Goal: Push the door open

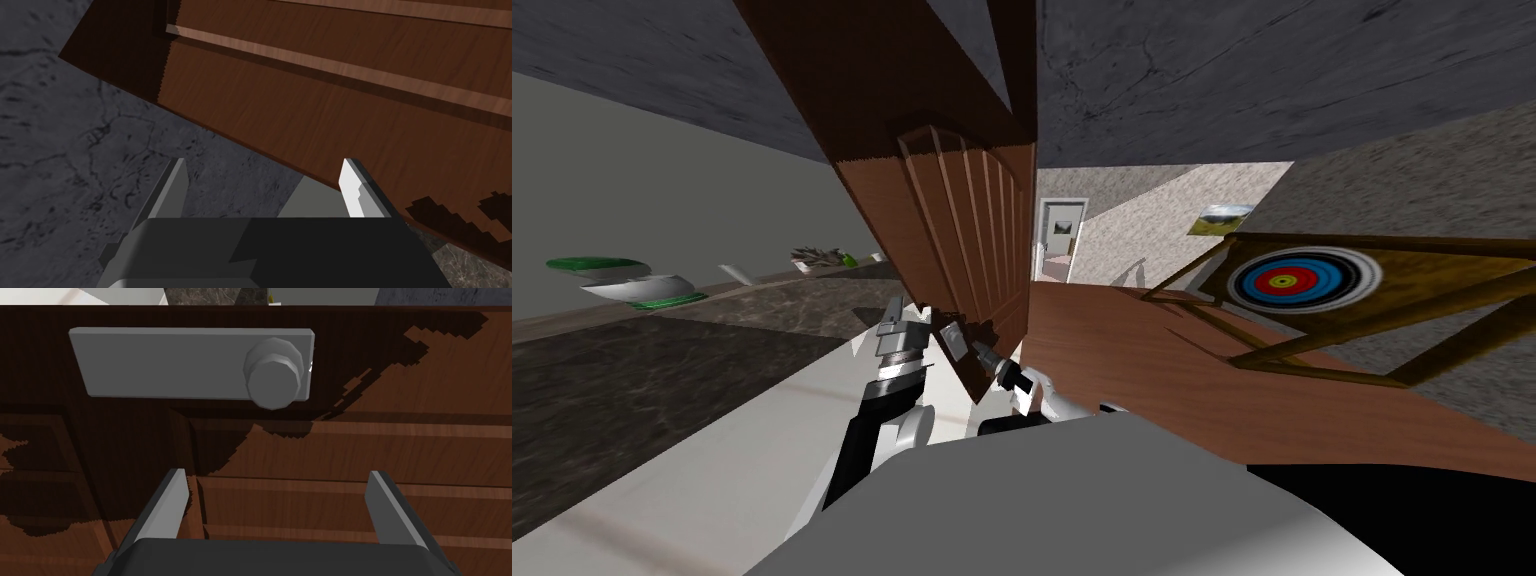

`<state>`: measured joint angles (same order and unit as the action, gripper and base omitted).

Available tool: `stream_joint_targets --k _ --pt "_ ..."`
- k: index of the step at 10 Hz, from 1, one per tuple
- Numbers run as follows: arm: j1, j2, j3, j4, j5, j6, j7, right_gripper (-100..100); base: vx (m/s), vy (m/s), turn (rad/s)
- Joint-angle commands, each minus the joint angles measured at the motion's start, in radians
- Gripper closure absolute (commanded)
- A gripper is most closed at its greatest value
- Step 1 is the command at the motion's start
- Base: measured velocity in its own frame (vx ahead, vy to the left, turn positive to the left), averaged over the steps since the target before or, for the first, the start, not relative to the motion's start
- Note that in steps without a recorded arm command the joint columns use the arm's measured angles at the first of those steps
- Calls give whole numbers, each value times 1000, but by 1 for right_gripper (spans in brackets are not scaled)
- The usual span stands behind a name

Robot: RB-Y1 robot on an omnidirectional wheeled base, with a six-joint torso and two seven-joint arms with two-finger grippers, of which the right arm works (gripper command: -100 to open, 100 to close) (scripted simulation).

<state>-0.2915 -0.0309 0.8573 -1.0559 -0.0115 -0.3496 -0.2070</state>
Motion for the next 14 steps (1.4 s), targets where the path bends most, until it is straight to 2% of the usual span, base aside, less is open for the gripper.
stream_joint_targets --k 1,4,6,7,8,9,14 --pt "-3 -10 -7 5 1 1 3 -100 71 66 42" --pt "-7 -9 -15 12 2 3 8 -100 109 180 19" --pt "-12 6 -24 19 3 4 12 -100 138 166 28" --pt "-14 21 -28 23 4 5 14 -100 119 178 26" --pt "-10 14 -25 19 4 5 14 -100 42 75 -5" --pt "-10 14 -25 19 4 5 14 100 -8 -12 0" --pt "-10 14 -25 19 4 5 14 100 -9 -15 1"
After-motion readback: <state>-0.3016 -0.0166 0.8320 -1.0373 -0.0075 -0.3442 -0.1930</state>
